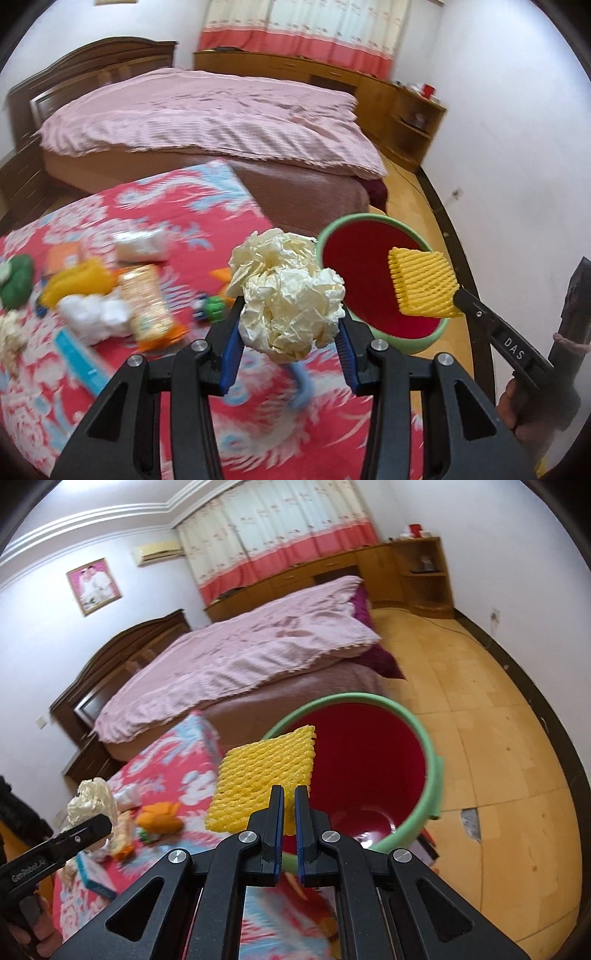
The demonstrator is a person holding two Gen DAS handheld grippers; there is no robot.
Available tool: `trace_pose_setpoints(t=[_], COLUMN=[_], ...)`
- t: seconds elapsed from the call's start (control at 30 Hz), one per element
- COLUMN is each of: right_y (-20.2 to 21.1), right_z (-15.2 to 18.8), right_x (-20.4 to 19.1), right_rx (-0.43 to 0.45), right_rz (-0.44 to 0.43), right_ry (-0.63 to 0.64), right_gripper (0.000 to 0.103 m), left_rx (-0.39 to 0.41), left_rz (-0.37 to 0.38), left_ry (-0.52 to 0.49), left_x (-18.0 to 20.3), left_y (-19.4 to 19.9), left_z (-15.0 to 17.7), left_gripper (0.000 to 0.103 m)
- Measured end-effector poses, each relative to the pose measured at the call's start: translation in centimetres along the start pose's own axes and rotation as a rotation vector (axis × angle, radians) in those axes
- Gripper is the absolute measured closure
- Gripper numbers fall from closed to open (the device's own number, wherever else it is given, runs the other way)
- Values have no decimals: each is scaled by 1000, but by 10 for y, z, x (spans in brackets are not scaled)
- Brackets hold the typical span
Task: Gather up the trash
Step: 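Carry both items over the red bucket and open both tools to drop them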
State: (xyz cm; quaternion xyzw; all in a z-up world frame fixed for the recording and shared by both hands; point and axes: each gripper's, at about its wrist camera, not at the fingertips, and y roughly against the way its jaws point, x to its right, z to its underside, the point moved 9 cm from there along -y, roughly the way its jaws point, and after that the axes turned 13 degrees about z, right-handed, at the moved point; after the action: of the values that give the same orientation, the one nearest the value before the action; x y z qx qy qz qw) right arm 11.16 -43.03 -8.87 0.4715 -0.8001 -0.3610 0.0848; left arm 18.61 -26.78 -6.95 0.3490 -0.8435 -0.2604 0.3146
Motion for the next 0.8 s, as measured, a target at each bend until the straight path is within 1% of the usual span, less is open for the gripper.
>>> trace_pose_setpoints(t=[0.13, 0.3, 0.53, 0.6, 0.67, 0.7, 0.73, 0.8], right_y=[-12, -25, -38, -41, -43, -43, -43, -43], right_z=[-1, 1, 3, 3, 3, 3, 3, 2], right_x=[24, 45, 61, 63, 67, 68, 70, 70], right_rx=[-17, -38, -54, -58, -64, -63, -61, -59], right_rz=[42, 73, 86, 90, 82, 82, 80, 71], right_ry=[-36, -64, -91, -100, -117, -120, -123, -127], right_gripper=[95, 95, 93, 91, 78, 75, 72, 71], left_rx=[-44, -97, -137, -144, -147, -149, -151, -150], left_rz=[32, 64, 81, 77, 71, 67, 64, 57], left_ry=[-35, -80, -138, -143, -149, -154, -158, -163], left_x=[21, 41, 62, 64, 65, 66, 66, 66], left_y=[-30, -67, -98, -103, -108, -110, -111, -112], left_z=[-3, -3, -7, -8, -10, -10, -11, -11], left_gripper=[58, 58, 58, 54, 51, 48, 43, 41])
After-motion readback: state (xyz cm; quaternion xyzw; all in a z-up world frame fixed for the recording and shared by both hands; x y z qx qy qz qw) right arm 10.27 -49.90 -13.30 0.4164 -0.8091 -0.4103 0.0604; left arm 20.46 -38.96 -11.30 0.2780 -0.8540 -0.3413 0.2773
